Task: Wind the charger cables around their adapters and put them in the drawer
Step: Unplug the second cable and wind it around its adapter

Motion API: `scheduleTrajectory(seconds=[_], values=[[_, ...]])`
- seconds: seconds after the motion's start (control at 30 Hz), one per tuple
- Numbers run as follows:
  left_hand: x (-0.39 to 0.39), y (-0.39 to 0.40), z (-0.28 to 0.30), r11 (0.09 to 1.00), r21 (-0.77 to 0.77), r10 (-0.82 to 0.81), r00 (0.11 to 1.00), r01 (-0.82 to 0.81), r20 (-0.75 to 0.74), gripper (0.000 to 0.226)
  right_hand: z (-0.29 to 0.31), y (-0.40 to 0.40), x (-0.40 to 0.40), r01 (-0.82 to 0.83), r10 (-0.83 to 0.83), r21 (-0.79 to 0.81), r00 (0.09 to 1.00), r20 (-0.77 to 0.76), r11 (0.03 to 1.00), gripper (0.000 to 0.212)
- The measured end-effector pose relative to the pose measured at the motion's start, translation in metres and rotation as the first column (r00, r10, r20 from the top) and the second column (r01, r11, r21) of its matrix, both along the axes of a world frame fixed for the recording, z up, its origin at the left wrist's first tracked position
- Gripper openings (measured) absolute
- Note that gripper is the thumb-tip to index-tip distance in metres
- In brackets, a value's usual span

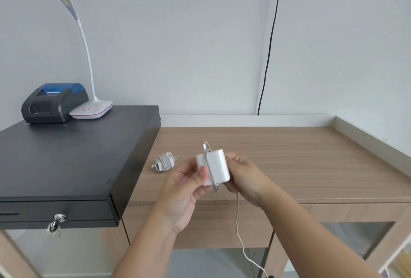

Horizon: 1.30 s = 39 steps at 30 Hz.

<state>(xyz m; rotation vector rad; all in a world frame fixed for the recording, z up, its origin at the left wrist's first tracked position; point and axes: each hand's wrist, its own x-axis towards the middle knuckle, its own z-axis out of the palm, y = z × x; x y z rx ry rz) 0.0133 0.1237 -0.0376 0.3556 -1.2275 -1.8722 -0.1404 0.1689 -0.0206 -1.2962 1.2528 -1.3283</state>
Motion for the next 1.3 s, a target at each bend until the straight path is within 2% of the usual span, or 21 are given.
scheduleTrajectory(seconds=[0.07,0.1,0.2,0.33,0.4,0.47,0.6,0.67,0.77,0.83,0.9,1.0,1.07,1.13,1.2,1.3], values=[[-0.004,0.001,0.003,0.996,0.061,0.069,0.996,-0.066,-0.056,0.051,-0.010,0.003,0.011,0.089,-0.086,0.037,0.992,-0.092,0.995,0.040],[-0.006,0.000,0.004,0.991,0.073,0.117,0.992,-0.113,-0.051,0.041,-0.014,0.006,0.016,0.154,-0.146,0.029,0.971,-0.192,0.988,0.041],[-0.007,-0.003,0.007,0.970,0.038,0.240,0.971,-0.240,0.008,0.036,-0.019,0.017,0.021,0.254,-0.263,-0.092,0.803,-0.535,0.963,0.038],[-0.003,-0.010,0.006,0.939,-0.057,0.343,0.935,-0.338,0.097,0.036,-0.011,0.026,0.021,0.176,-0.219,-0.140,0.604,-0.766,0.974,0.024],[-0.002,-0.012,0.003,0.914,-0.144,0.399,0.904,-0.379,0.154,0.026,-0.003,0.029,0.019,0.140,-0.189,-0.135,0.518,-0.834,0.981,0.022],[-0.001,-0.014,-0.001,0.879,-0.217,0.466,0.864,-0.425,0.192,0.019,0.006,0.031,0.017,0.082,-0.158,-0.135,0.473,-0.867,0.987,0.020],[0.003,-0.015,-0.006,0.811,-0.393,0.555,0.782,-0.434,0.284,0.022,0.021,0.030,0.012,0.016,-0.178,-0.185,0.364,-0.914,0.983,0.022],[0.004,-0.011,-0.003,0.789,-0.472,0.566,0.764,-0.393,0.311,0.023,0.028,0.026,0.004,-0.022,-0.201,-0.222,0.341,-0.918,0.975,0.021],[0.007,-0.009,-0.001,0.840,-0.483,0.454,0.807,-0.246,0.379,0.024,0.039,0.021,-0.005,-0.093,-0.247,-0.295,0.347,-0.905,0.951,0.019],[0.012,-0.007,0.003,0.884,-0.442,0.349,0.843,-0.152,0.408,0.027,0.047,0.019,-0.010,-0.127,-0.258,-0.327,0.384,-0.887,0.936,0.019],[0.016,-0.004,0.006,0.926,-0.367,0.246,0.879,-0.089,0.408,0.030,0.052,0.017,-0.016,-0.132,-0.207,-0.308,0.494,-0.845,0.942,0.019],[0.019,0.000,0.009,0.946,-0.323,0.155,0.903,-0.019,0.401,0.037,0.055,0.013,-0.019,-0.098,-0.114,-0.239,0.668,-0.735,0.966,0.041],[0.022,0.000,0.009,0.954,-0.299,0.121,0.915,0.000,0.385,0.038,0.052,0.010,-0.020,-0.133,-0.007,-0.171,0.769,-0.640,0.976,0.042],[0.024,-0.002,0.008,0.959,-0.280,0.072,0.925,0.038,0.372,0.036,0.048,0.010,-0.022,-0.196,0.133,-0.076,0.855,-0.501,0.978,0.032],[0.024,-0.002,0.002,0.959,-0.265,-0.002,0.935,0.102,0.354,0.045,0.043,0.010,-0.025,-0.248,0.235,0.007,0.909,-0.345,0.969,0.025],[0.020,0.001,-0.005,0.971,-0.179,-0.112,0.960,0.161,0.255,0.063,0.027,0.010,-0.023,-0.259,0.257,0.001,0.955,-0.149,0.966,0.027]])
